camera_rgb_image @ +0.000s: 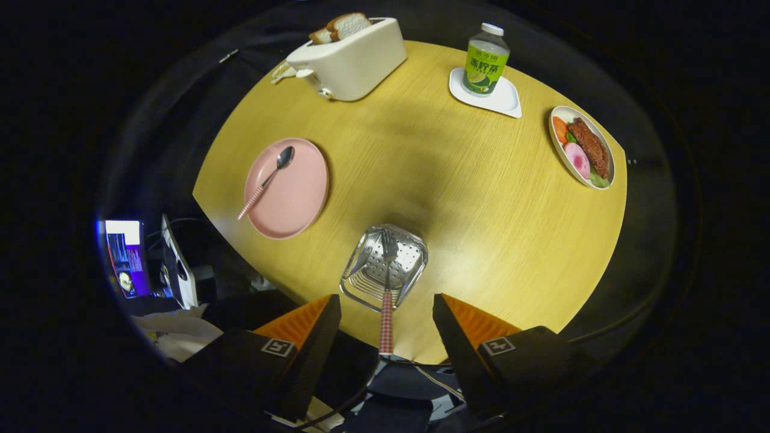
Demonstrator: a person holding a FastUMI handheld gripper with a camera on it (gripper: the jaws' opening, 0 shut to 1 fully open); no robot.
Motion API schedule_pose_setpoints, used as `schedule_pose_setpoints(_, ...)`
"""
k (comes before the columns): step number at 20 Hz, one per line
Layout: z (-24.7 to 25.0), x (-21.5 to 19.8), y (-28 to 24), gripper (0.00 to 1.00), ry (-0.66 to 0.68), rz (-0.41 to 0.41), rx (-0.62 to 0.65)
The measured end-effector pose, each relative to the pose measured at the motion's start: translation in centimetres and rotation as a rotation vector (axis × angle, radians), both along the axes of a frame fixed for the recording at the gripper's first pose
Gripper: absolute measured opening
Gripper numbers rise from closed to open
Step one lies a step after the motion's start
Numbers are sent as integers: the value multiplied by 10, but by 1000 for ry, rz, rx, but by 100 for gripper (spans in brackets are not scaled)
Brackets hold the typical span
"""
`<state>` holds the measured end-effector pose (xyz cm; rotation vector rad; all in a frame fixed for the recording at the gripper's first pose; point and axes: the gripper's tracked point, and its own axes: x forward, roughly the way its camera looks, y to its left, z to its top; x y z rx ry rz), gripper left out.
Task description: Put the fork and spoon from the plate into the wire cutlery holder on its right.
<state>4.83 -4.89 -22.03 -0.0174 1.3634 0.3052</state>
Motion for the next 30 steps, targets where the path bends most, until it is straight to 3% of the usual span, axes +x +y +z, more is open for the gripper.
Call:
schedule_pose_setpoints(1, 6, 3, 5, 100, -42, -34, 23)
schedule_pose_setpoints(6, 45, 16, 35, 100, -308, -205, 133)
schedule_pose_setpoints(11, 64, 15, 73, 100, -447, -330, 196)
schedule_pose_setpoints(15, 58, 24, 110, 99, -534, -367, 196)
schedule_pose_setpoints(24, -29, 39, 216, 100, -382, -352, 186)
schedule_pose_setpoints(30, -80, 59, 257, 100, -285, -337, 137)
